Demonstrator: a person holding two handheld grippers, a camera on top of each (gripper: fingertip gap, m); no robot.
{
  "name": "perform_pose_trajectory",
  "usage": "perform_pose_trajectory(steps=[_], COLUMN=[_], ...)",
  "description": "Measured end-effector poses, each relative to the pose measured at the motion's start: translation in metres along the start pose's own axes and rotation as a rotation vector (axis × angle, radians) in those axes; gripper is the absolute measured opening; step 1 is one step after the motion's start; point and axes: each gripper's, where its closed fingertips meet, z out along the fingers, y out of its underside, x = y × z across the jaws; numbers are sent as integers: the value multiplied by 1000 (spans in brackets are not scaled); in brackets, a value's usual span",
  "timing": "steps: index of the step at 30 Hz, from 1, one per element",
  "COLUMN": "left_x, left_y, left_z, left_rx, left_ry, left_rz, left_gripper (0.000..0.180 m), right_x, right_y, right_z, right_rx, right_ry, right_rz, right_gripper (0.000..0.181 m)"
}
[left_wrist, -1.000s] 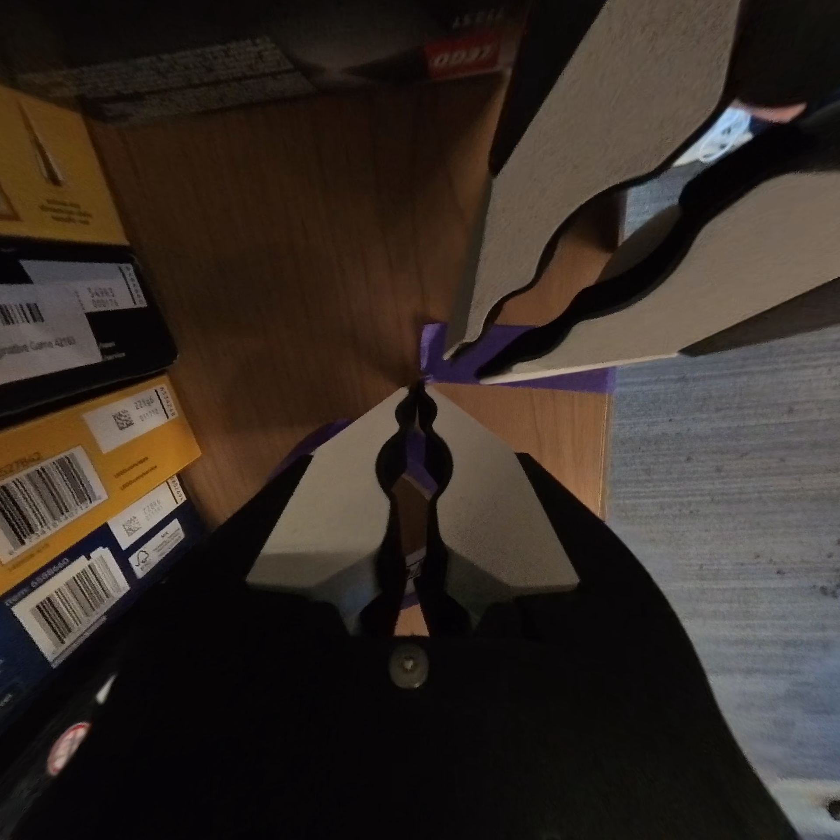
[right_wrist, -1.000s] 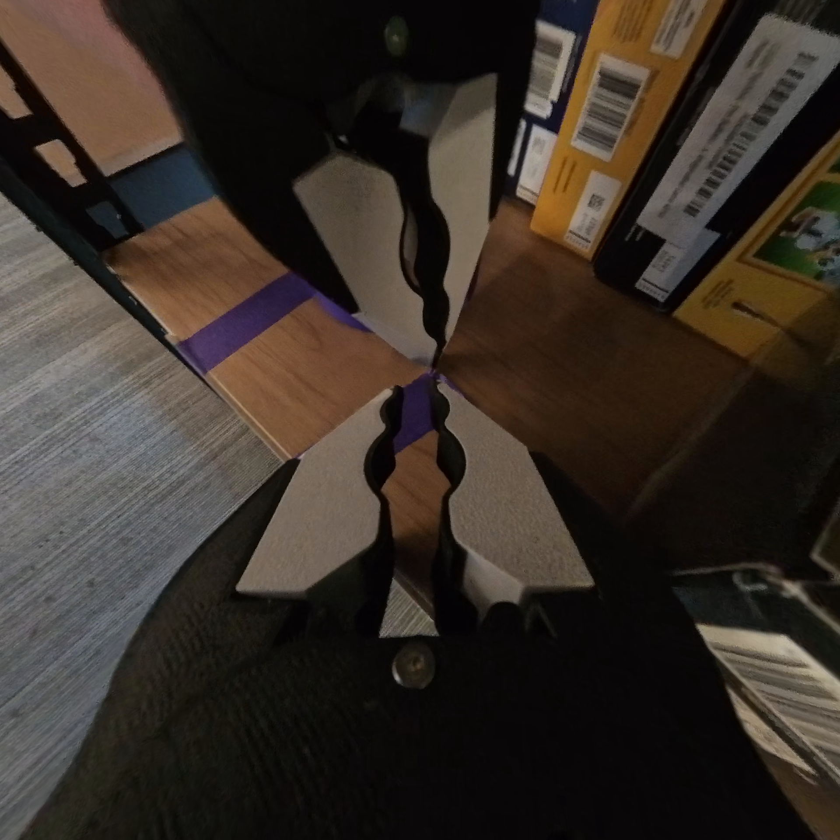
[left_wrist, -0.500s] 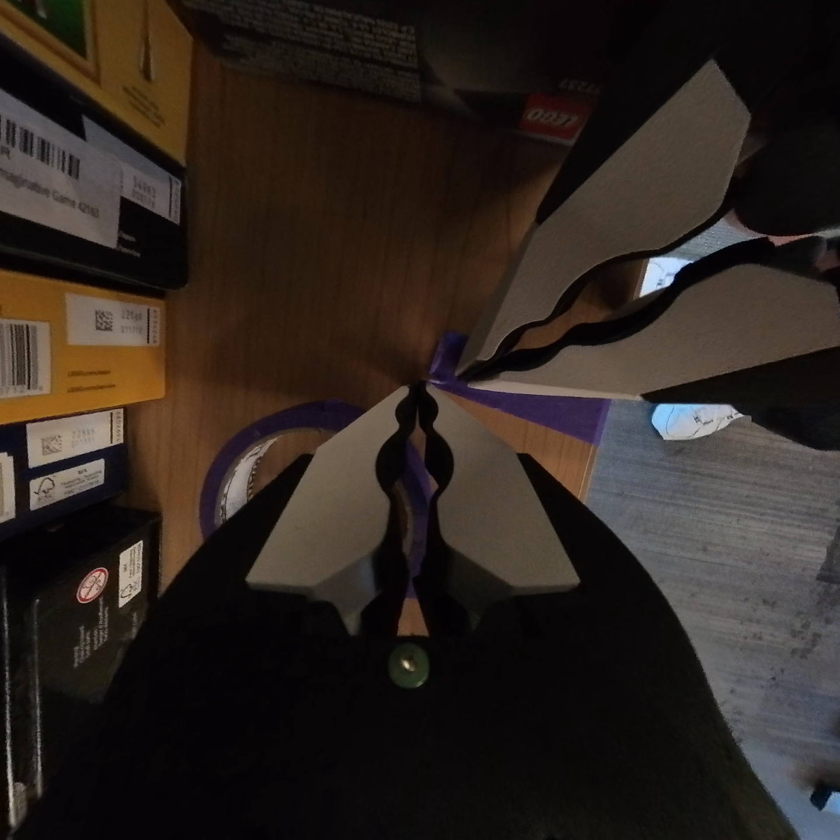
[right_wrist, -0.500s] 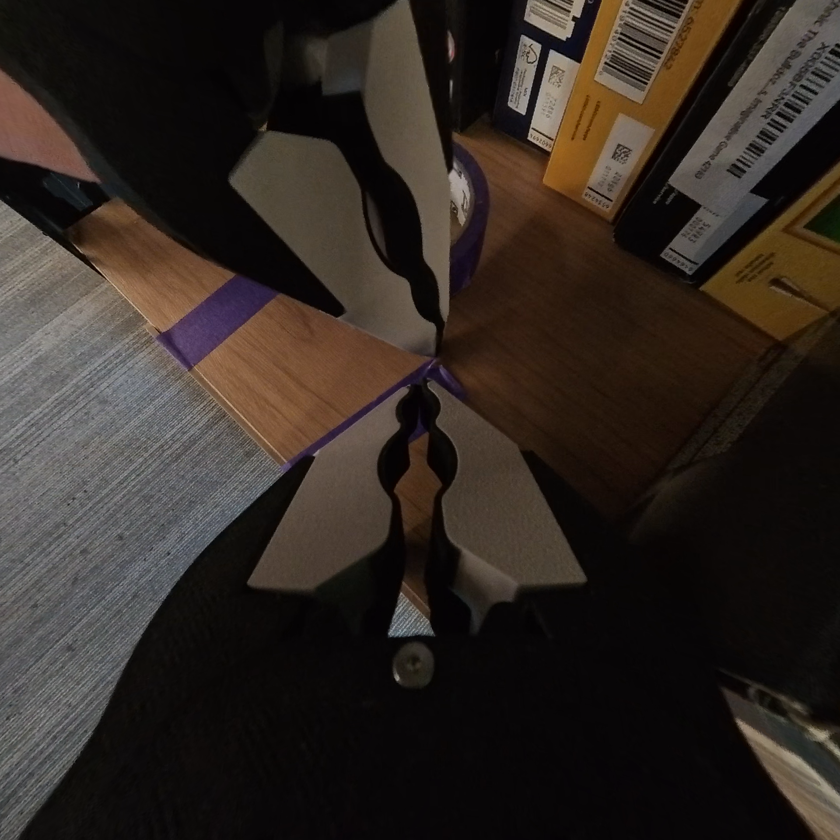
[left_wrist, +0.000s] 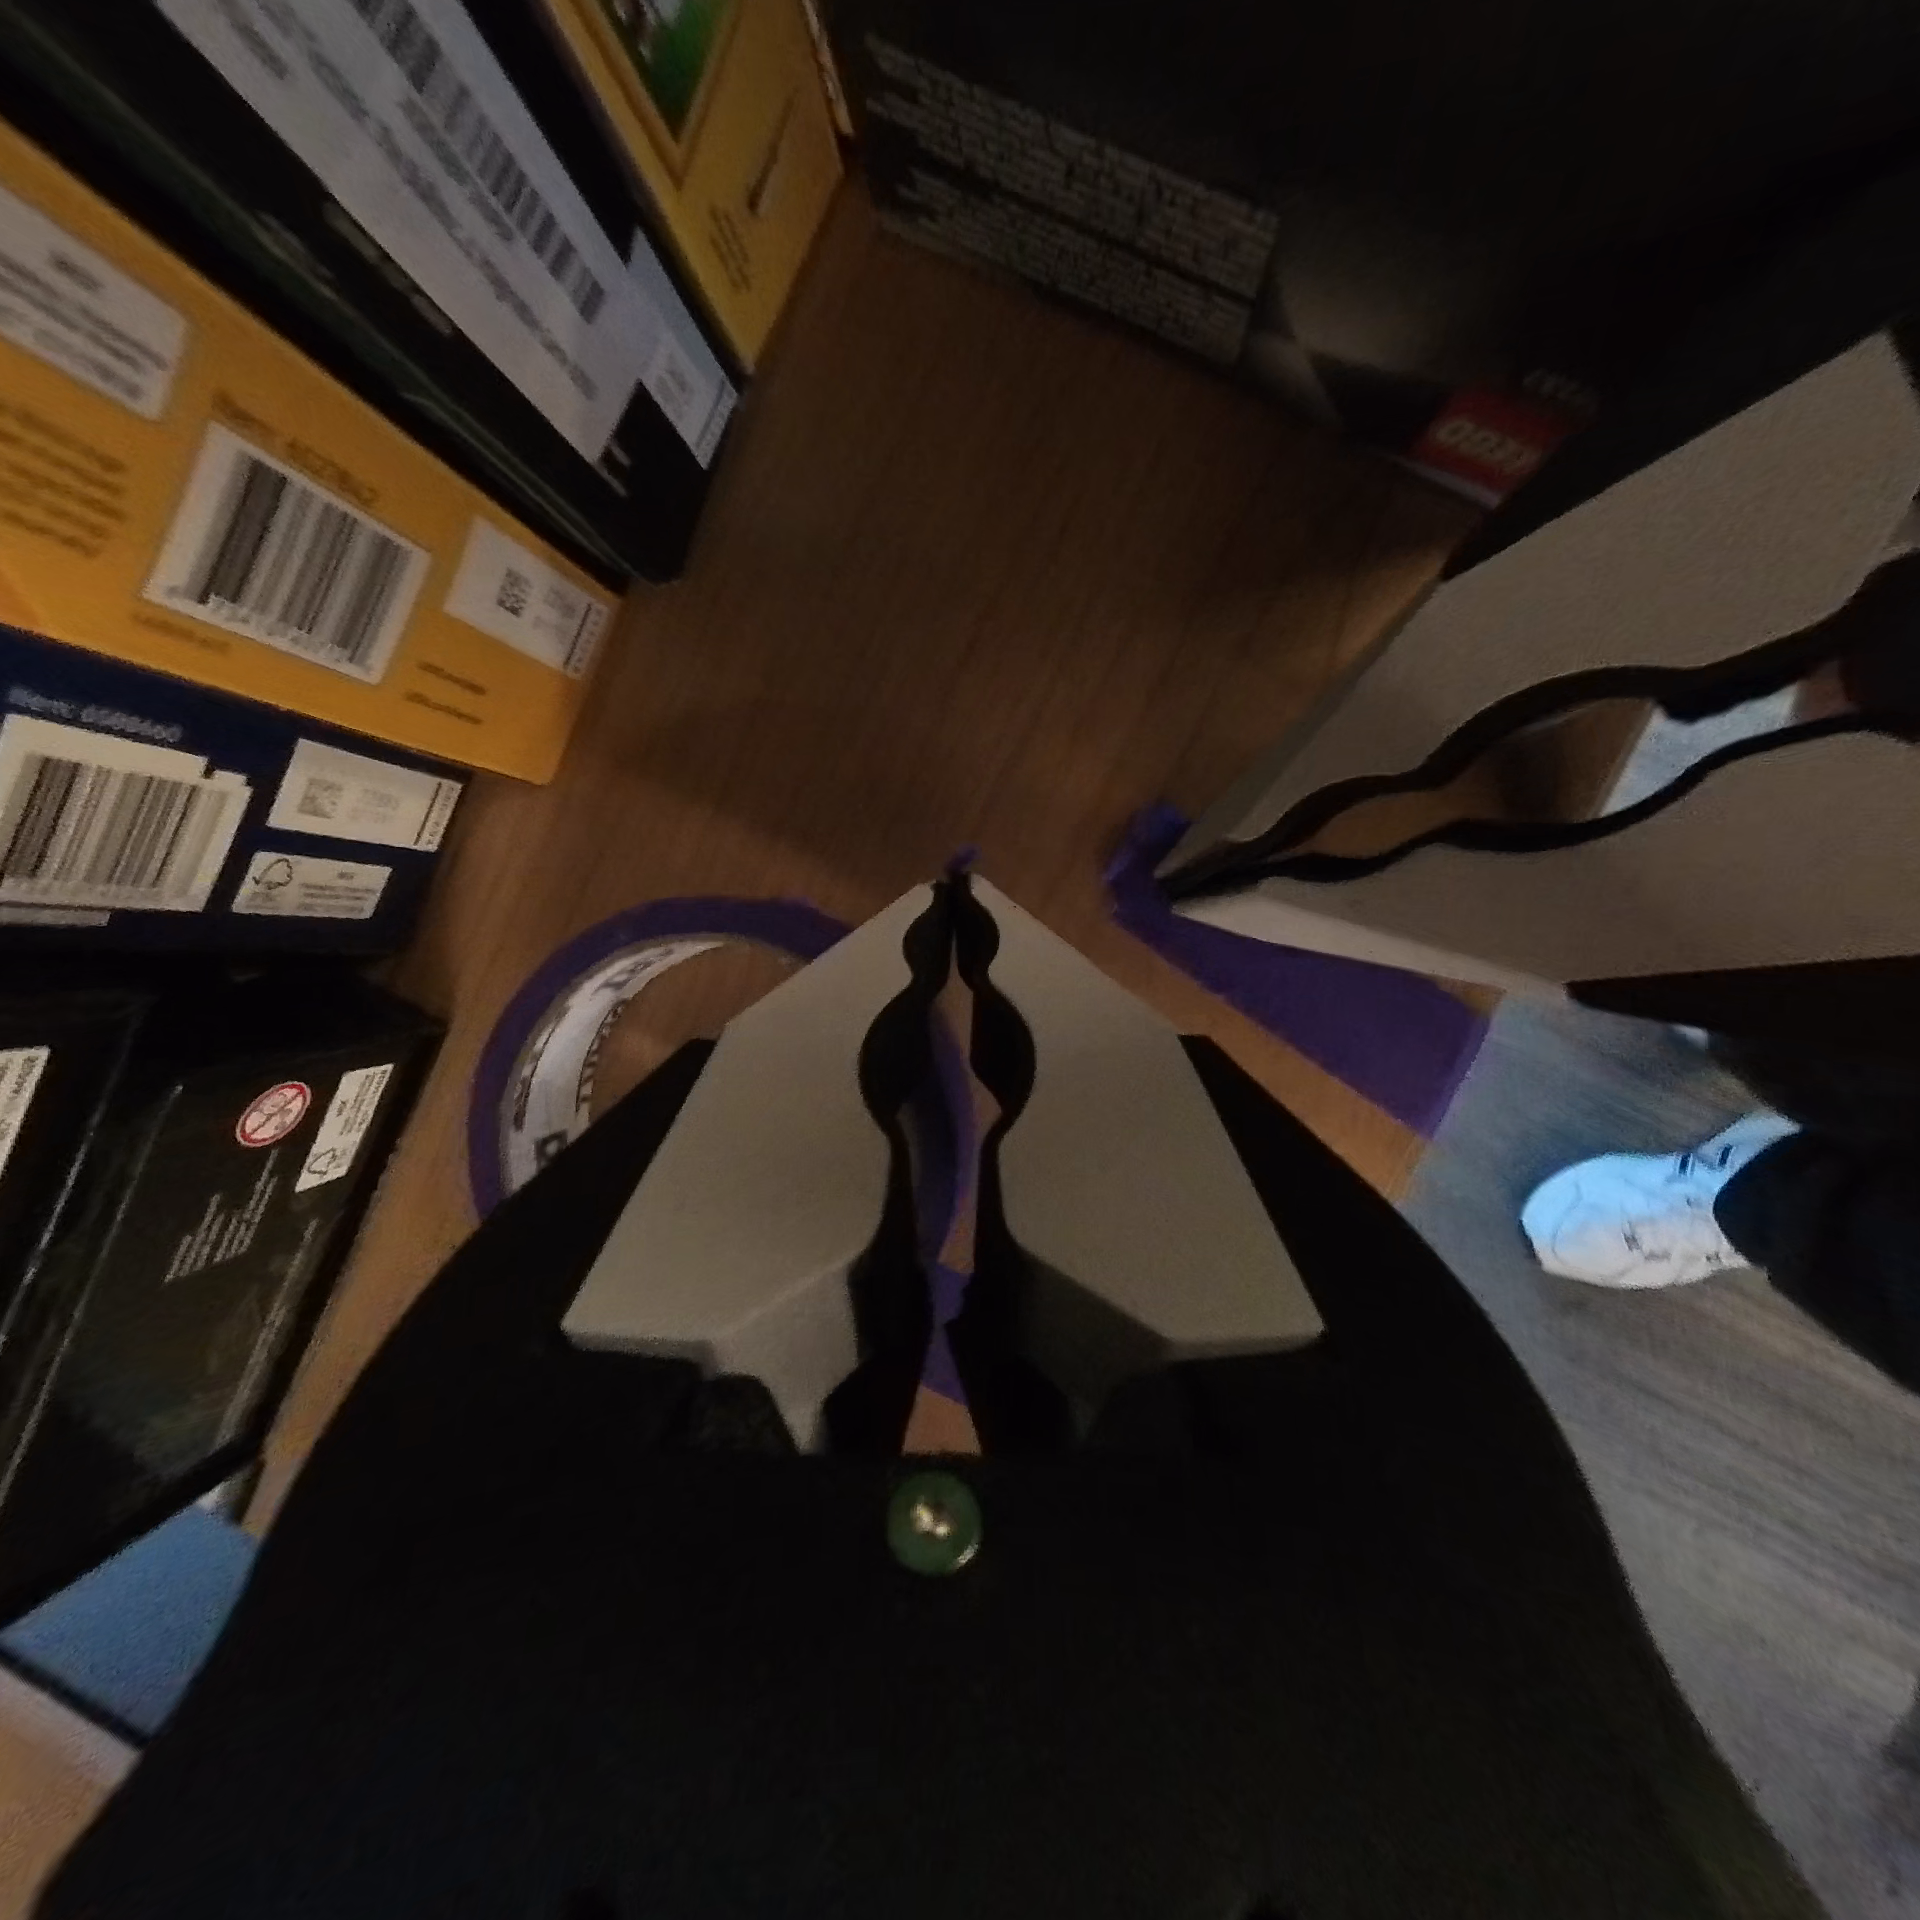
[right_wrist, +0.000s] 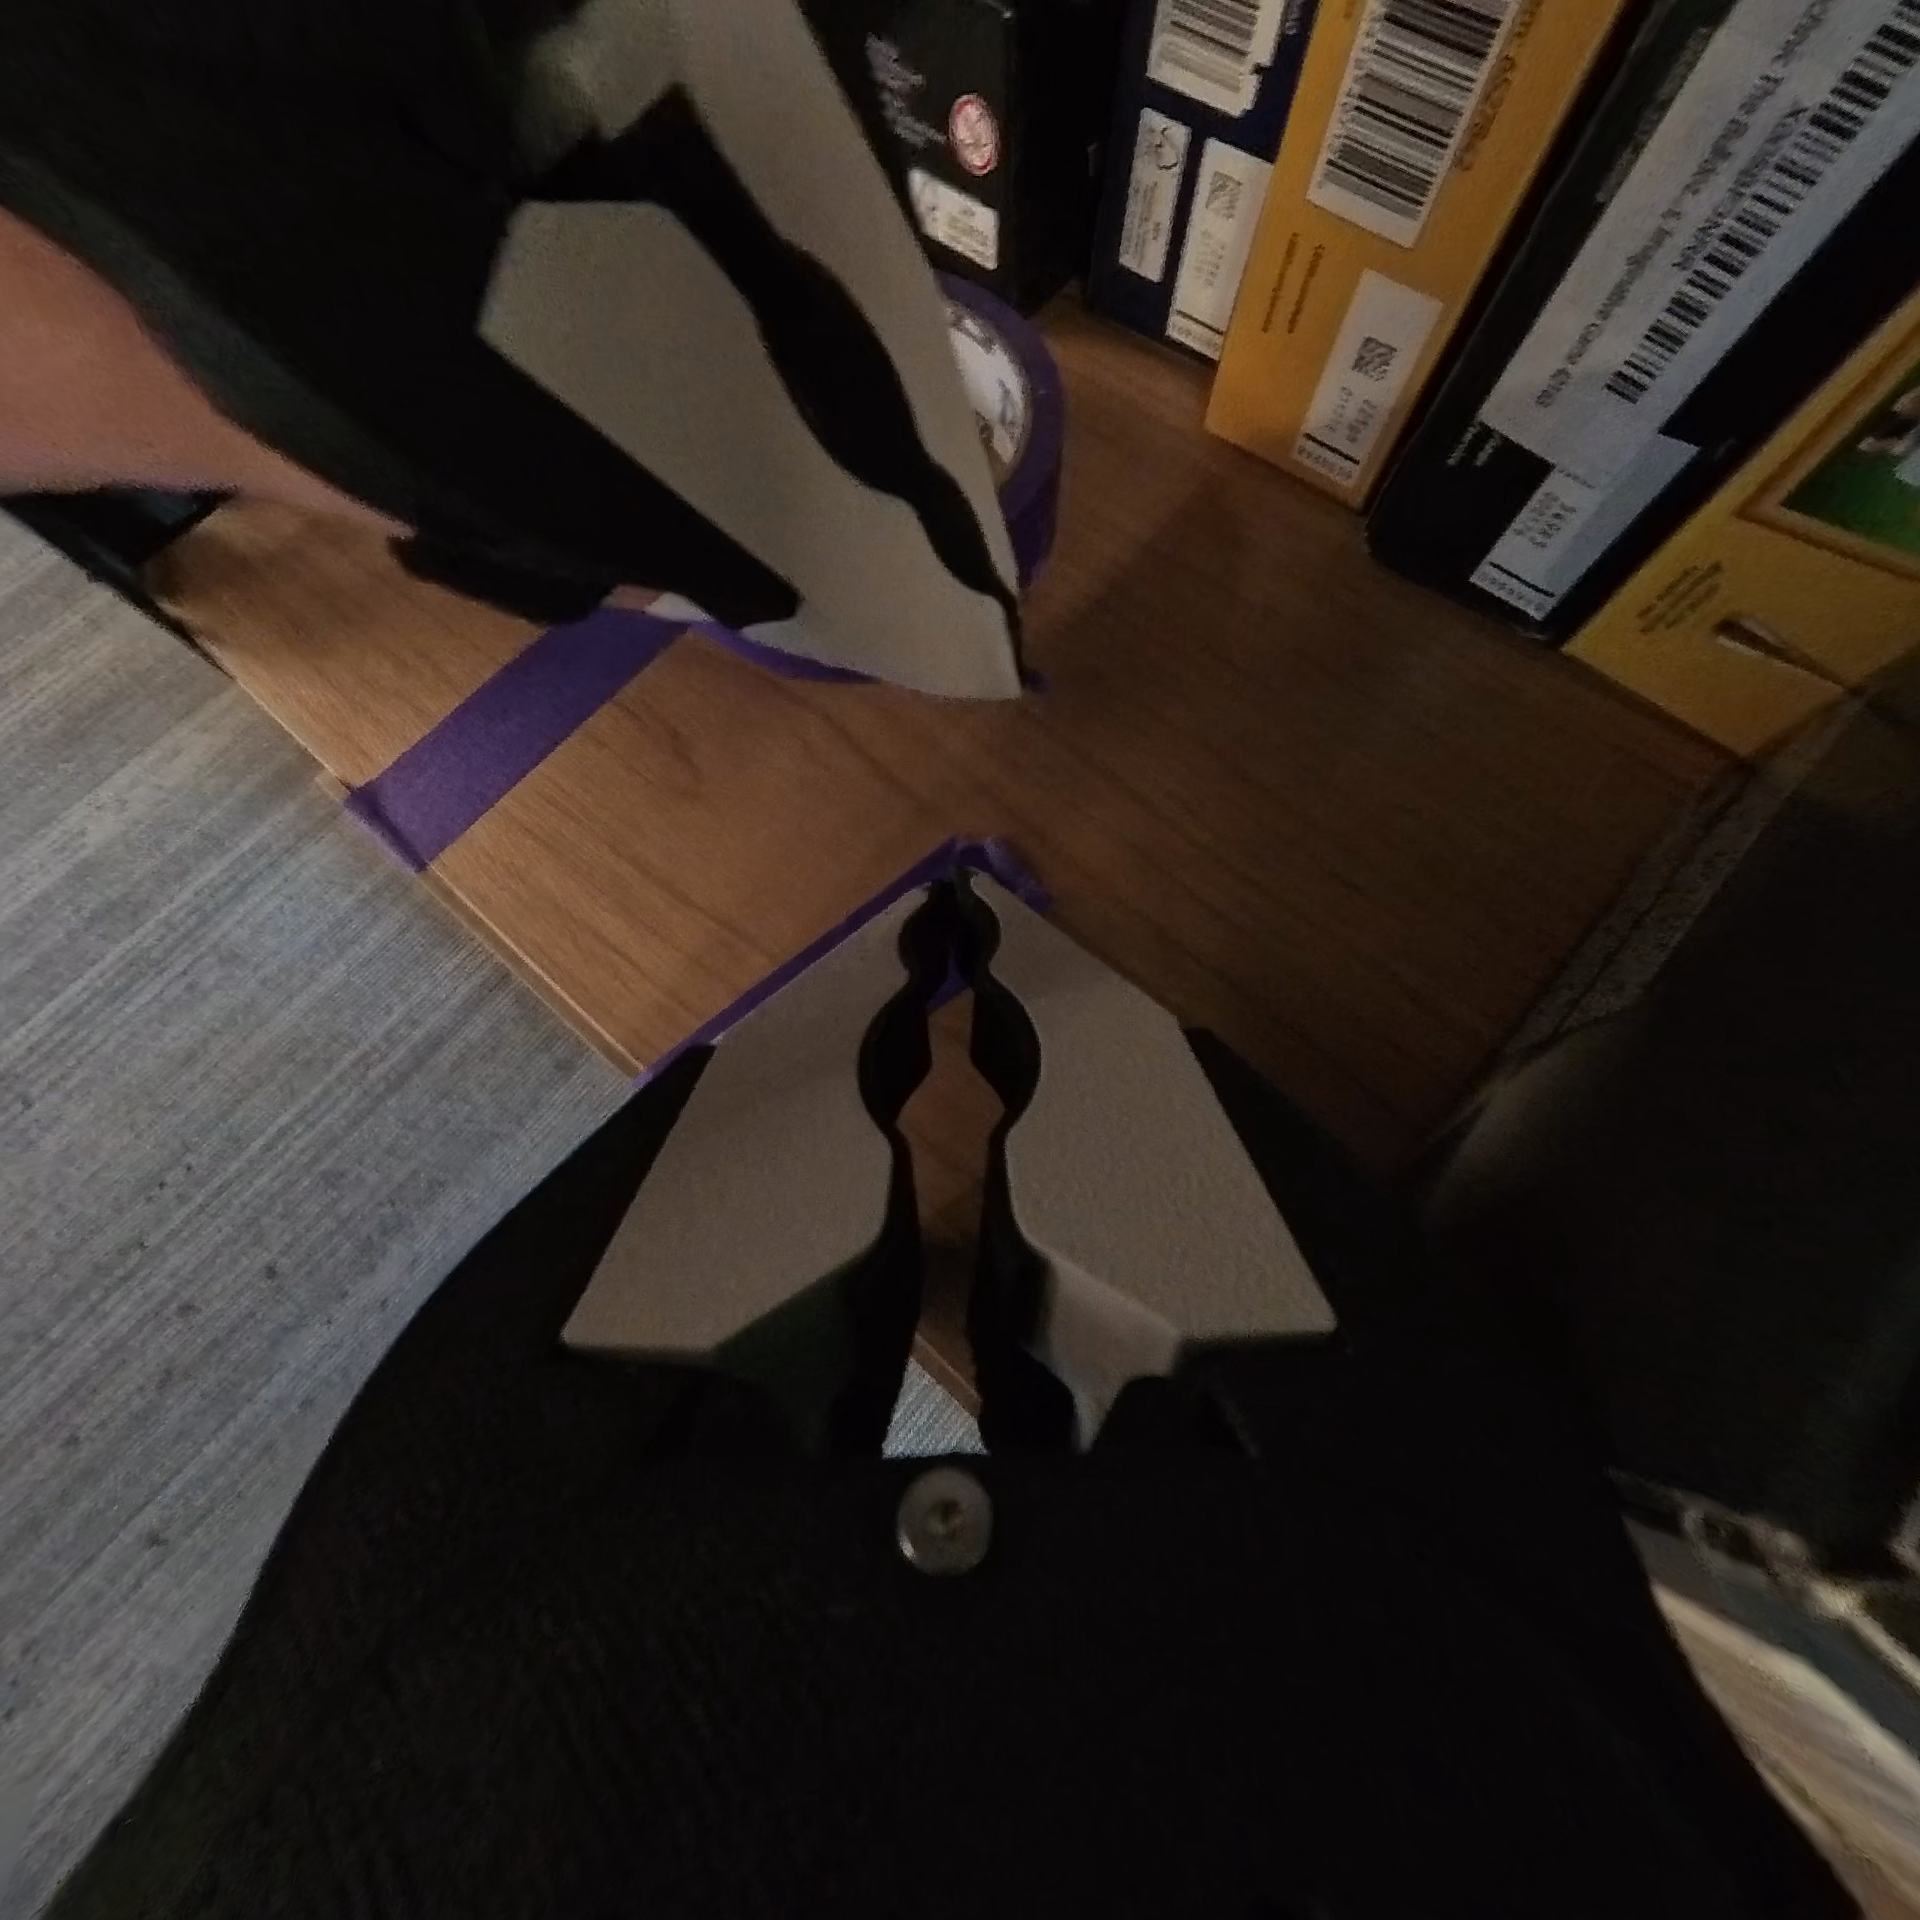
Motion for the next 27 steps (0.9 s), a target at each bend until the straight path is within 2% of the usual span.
perform_pose_trajectory(steps=[9, 17, 18, 20, 23, 27], left_x=[2, 4, 4, 3, 4, 4], left_y=[-1, -1, -1, -2, -1, -1], left_z=[-10, -12, -12, -12, -11, -10], left_rx=[85, 123, 130, 144, 151, 156], left_ry=[-17, -9, -7, -5, 2, 6], left_rz=[-86, -130, -138, -152, -158, -165], left_gripper=[0, 0, 0, 0, 0, 0], right_x=[12, 29, 29, 22, 11, 12], right_y=[2, -4, -11, -15, 3, -6], right_z=[2, 2, -3, -10, 1, 11], right_rx=[-48, -25, 15, 56, -41, -36], right_ry=[125, 270, 283, 263, 185, 166], right_rz=[128, 177, 166, 148, 166, 162], right_gripper=[1, 0, 0, 0, 2, 0])
